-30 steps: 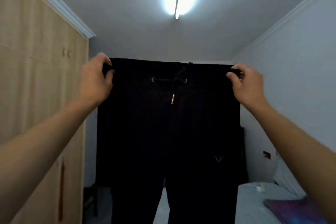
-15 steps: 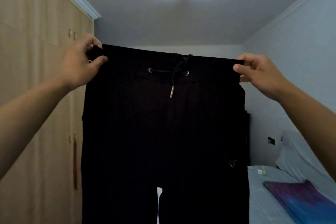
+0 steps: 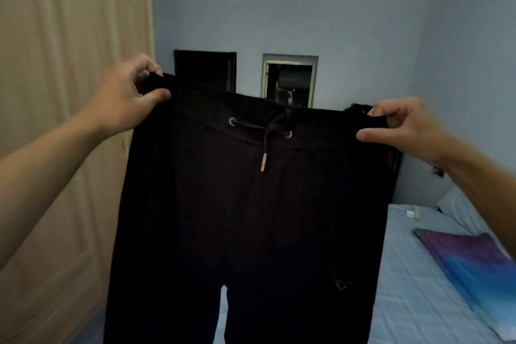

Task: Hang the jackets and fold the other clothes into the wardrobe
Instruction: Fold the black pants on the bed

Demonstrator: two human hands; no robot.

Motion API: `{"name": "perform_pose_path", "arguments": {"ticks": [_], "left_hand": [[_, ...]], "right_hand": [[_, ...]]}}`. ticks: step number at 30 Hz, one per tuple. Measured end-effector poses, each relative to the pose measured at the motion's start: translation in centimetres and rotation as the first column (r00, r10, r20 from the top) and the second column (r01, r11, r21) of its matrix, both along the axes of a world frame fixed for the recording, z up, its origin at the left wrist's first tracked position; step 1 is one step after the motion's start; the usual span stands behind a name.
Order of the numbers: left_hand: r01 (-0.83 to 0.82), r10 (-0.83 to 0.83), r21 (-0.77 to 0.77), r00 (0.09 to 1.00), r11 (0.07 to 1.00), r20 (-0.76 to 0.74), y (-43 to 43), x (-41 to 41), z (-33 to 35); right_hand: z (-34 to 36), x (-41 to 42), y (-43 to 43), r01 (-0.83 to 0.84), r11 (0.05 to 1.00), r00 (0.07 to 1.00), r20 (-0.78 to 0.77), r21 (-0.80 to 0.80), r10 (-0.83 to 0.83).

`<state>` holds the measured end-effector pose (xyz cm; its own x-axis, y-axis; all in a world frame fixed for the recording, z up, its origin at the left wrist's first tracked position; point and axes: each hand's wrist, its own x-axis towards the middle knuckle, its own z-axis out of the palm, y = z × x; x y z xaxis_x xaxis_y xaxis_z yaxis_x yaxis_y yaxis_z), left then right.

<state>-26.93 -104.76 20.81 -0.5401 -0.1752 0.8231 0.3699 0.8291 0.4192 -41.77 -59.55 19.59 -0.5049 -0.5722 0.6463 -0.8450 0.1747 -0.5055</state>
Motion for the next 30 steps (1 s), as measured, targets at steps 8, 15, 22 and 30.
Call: {"name": "perform_pose_path", "arguments": {"ticks": [8, 15, 22, 30], "left_hand": [[-0.001, 0.004, -0.016, 0.987, 1.0, 0.163, -10.2, -13.5, -7.9], [-0.01, 0.014, -0.016, 0.961, 1.0, 0.276, -17.4, -25.5, -15.5], [-0.008, 0.036, -0.071, 0.912, 0.997, 0.408, -20.9, -35.2, -25.1], [-0.034, 0.061, -0.063, 0.857, 0.997, 0.512, -22.7, -49.0, -36.3]], "right_hand": [[-6.9, -11.4, -10.1, 0.123, 0.988, 0.981, 0.136, 0.095, -0.136], [-13.8, -22.5, -17.8, 0.246, 0.948, 0.912, 0.284, 0.203, -0.297], [-22.8, -33.3, -22.0, 0.374, 0.867, 0.812, 0.335, 0.33, -0.478], [-35.3, -47.3, -26.6, 0.507, 0.772, 0.714, 0.315, 0.383, -0.626]]}}
